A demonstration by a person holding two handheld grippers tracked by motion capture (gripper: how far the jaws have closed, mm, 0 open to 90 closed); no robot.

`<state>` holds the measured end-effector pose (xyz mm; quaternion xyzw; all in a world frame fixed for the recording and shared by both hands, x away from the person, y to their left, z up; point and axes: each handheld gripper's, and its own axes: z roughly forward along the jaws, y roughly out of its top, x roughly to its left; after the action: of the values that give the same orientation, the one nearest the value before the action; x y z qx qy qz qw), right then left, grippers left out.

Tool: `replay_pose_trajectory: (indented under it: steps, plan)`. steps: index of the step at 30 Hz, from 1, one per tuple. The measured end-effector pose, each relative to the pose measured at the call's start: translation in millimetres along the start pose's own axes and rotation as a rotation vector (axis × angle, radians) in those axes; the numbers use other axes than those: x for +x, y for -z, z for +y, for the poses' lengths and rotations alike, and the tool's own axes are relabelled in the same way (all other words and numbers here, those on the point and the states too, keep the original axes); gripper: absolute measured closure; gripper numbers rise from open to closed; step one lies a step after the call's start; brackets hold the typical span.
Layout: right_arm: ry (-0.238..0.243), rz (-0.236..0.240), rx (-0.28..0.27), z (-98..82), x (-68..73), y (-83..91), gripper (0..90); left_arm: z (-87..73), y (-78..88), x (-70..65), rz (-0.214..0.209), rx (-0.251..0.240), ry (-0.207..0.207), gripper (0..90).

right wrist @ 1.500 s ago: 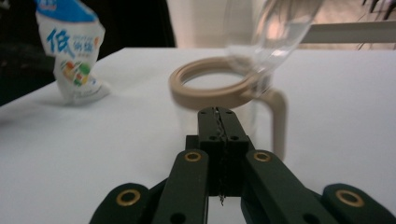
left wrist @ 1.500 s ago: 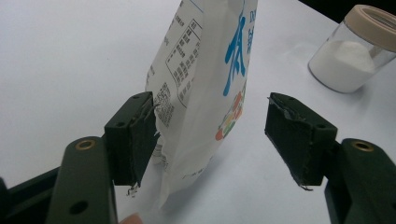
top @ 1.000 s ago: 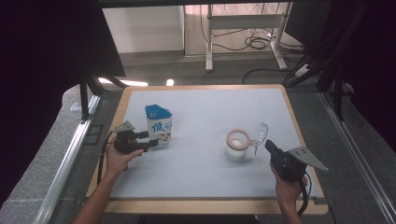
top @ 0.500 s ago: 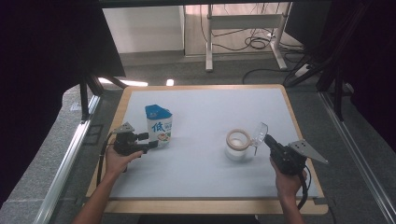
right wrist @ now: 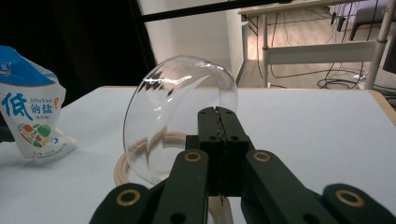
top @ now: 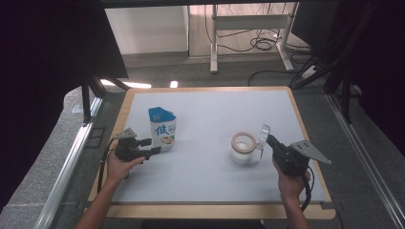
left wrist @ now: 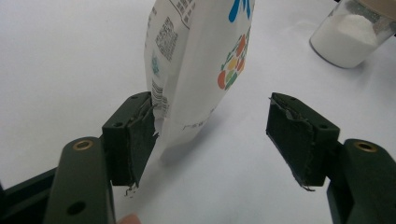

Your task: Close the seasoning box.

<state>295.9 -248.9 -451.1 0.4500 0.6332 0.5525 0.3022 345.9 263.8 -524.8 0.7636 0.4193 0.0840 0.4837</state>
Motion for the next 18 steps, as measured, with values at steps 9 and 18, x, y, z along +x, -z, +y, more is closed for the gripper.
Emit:
replay_pose_trajectory:
  steps: [9, 18]
  plan:
    - [0.026, 0.028, 0.017, 2.9, 10.5, -11.4, 89.8, -2.7, -4.1, -2.4, -0.007, 0.009, -0.002, 32.5]
    - [0.068, 0.110, 0.092, 1.2, 30.7, -35.2, 89.8, -4.9, -8.0, -3.5, -0.012, 0.017, -0.002, 32.5]
